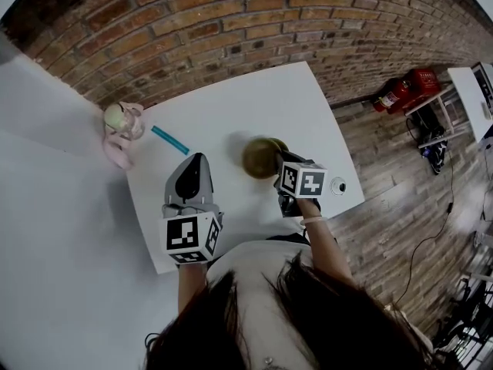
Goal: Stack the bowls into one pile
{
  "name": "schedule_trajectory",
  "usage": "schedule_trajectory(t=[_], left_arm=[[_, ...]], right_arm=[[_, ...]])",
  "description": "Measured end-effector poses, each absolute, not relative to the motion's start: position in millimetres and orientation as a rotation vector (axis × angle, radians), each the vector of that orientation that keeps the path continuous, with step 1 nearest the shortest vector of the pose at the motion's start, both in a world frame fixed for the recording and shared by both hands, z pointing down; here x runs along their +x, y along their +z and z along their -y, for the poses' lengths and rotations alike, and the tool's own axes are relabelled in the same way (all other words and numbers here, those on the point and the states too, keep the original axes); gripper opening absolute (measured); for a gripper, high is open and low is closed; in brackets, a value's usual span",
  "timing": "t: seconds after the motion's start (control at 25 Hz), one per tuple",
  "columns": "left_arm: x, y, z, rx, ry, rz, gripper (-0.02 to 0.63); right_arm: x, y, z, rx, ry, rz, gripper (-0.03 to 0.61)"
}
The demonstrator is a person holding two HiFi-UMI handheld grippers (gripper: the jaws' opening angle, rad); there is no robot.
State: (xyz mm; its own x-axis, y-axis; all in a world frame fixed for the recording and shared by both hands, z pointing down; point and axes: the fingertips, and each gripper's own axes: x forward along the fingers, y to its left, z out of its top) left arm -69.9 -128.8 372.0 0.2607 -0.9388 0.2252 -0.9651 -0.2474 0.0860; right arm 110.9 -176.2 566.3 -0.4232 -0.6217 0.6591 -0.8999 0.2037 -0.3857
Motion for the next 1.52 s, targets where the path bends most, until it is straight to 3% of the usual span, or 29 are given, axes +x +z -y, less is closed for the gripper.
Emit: schedule_trajectory(t=[1.52], left_arm=[[-46.7, 392.0, 155.5, 2.320, 0.247, 1.698, 0.000]], right_arm=[[150.1, 598.5, 184.2, 1.474, 0.975, 1.970, 0.032]])
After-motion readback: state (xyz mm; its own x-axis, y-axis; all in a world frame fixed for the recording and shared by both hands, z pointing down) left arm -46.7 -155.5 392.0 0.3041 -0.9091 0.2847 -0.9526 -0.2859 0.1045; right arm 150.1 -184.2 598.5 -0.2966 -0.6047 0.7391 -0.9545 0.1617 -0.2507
